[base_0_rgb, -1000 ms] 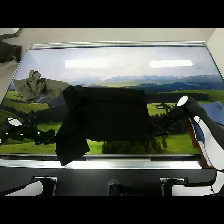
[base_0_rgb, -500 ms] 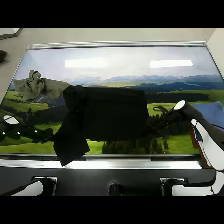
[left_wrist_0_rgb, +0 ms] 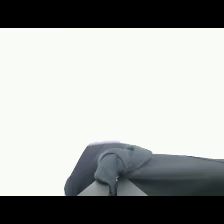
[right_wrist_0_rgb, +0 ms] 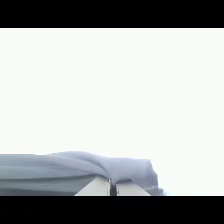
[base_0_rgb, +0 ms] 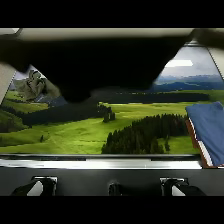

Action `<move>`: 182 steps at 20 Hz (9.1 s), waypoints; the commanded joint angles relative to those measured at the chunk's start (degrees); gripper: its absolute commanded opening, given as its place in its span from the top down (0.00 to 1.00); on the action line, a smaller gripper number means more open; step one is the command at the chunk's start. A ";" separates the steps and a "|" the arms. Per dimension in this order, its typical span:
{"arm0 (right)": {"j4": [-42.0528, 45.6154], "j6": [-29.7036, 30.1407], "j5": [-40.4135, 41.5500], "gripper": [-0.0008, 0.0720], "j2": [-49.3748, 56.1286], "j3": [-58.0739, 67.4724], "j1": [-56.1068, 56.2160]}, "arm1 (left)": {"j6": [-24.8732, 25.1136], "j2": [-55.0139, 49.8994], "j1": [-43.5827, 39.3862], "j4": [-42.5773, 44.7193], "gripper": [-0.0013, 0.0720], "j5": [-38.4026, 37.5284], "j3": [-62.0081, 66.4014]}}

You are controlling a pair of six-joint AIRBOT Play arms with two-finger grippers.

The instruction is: Fold the shirts.

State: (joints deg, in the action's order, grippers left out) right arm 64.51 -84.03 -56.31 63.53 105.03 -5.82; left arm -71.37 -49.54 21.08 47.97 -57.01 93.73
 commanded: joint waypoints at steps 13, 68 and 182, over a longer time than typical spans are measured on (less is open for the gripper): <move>16.26 -11.98 -26.82 0.94 3.72 5.33 -0.04 | -10.51 1.16 -0.28 9.07 0.95 3.58 3.69; -4.24 -0.61 -15.34 0.28 14.56 -64.43 -15.76 | 7.13 -32.70 2.75 3.41 0.94 -10.51 -48.48; 14.12 -5.73 -22.58 0.14 24.92 -40.61 -15.41 | 4.13 -26.58 -12.96 -9.42 0.94 -5.09 -59.84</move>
State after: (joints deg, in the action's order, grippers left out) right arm 79.35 -90.15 -83.96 88.25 67.92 -21.21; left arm -67.96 -76.27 8.12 38.65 -62.15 33.91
